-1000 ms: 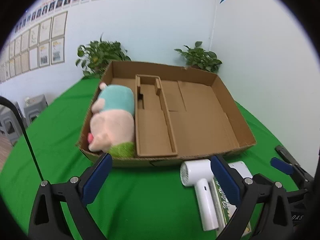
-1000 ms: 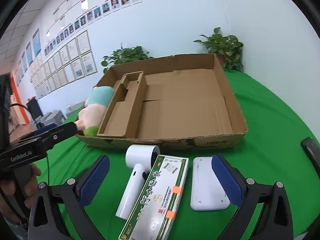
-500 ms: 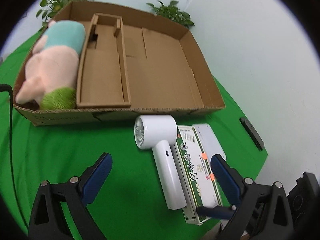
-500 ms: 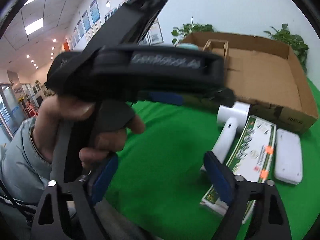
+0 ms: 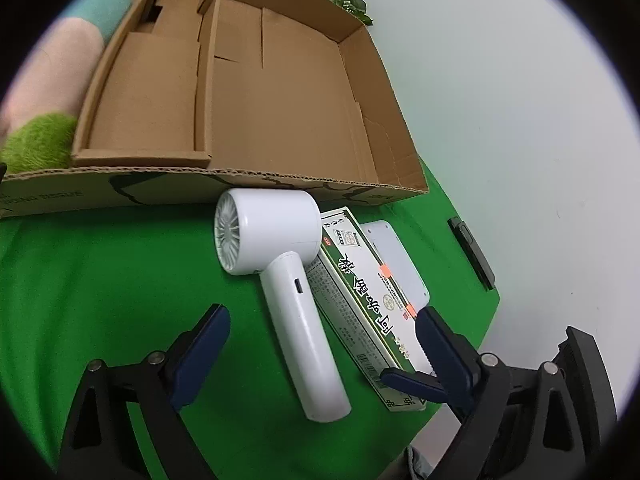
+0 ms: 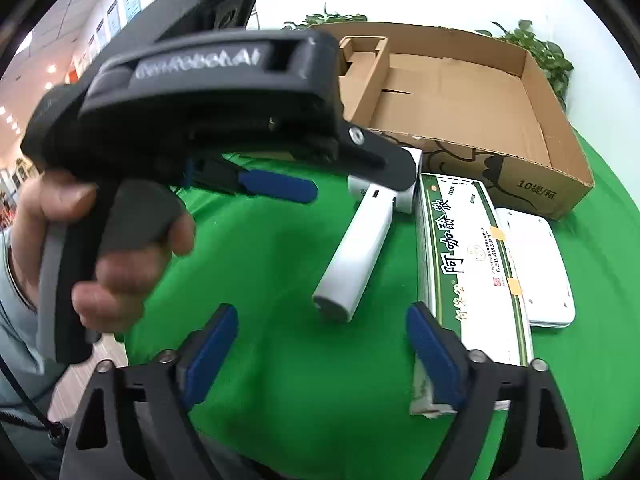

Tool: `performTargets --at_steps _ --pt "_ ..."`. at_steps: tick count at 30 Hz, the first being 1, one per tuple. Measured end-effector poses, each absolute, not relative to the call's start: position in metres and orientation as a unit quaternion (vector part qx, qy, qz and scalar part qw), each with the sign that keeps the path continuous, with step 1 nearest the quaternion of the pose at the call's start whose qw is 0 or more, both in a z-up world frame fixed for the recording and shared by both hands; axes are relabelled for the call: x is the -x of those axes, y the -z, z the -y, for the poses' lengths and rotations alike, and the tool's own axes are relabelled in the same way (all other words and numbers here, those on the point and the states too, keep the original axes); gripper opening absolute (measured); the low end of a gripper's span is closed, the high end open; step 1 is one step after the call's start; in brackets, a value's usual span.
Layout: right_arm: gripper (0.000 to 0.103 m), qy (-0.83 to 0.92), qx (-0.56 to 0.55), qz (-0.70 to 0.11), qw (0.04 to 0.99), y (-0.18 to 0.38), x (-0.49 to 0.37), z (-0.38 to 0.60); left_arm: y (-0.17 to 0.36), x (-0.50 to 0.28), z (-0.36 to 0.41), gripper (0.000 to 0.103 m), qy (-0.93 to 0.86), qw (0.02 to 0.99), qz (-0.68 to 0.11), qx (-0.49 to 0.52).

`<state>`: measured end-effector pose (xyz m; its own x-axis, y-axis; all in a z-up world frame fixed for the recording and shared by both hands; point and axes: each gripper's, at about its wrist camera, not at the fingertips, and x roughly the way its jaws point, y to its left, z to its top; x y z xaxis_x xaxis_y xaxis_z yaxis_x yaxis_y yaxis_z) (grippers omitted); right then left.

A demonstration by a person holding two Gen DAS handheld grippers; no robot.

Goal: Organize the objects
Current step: 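Move the left gripper down to the white hair dryer handle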

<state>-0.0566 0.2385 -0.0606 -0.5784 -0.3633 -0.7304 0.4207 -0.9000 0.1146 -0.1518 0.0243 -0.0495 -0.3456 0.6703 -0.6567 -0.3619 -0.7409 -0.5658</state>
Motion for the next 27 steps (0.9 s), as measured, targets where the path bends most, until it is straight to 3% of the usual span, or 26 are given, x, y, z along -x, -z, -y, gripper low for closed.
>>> performTargets --at_steps 9,10,11,13,16,18,20,21,27 --pt "0.084 0.888 -0.413 -0.032 0.201 0.064 0.083 -0.233 0.063 0.171 -0.032 0.077 -0.780 0.335 0.159 0.504" --pt "0.077 0.888 -0.414 -0.034 0.200 0.064 0.084 -0.233 0.066 0.174 -0.032 0.070 -0.779 0.333 0.158 0.508" --pt "0.072 0.888 -0.415 -0.038 0.196 0.065 0.086 -0.234 0.068 0.176 -0.031 0.068 -0.777 0.331 0.161 0.511" --pt "0.051 0.884 -0.425 -0.047 0.190 0.069 0.090 -0.231 0.072 0.176 -0.029 0.068 -0.769 0.336 0.173 0.516" --pt "0.038 0.885 -0.427 -0.057 0.179 0.073 0.091 -0.237 0.079 0.171 -0.035 0.055 -0.757 0.350 0.161 0.527" --pt "0.031 0.885 -0.428 -0.057 0.175 0.072 0.091 -0.242 0.079 0.166 -0.037 0.053 -0.766 0.345 0.147 0.522" --pt "0.031 0.884 -0.429 -0.058 0.179 0.071 0.086 -0.248 0.078 0.156 -0.038 0.038 -0.769 0.334 0.132 0.528" --pt "0.031 0.883 -0.429 -0.060 0.181 0.071 0.083 -0.250 0.078 0.150 -0.039 0.036 -0.770 0.330 0.126 0.532" --pt "0.032 0.860 -0.457 -0.076 0.216 0.065 0.042 -0.264 0.082 0.102 -0.030 0.037 -0.753 0.336 0.152 0.545"
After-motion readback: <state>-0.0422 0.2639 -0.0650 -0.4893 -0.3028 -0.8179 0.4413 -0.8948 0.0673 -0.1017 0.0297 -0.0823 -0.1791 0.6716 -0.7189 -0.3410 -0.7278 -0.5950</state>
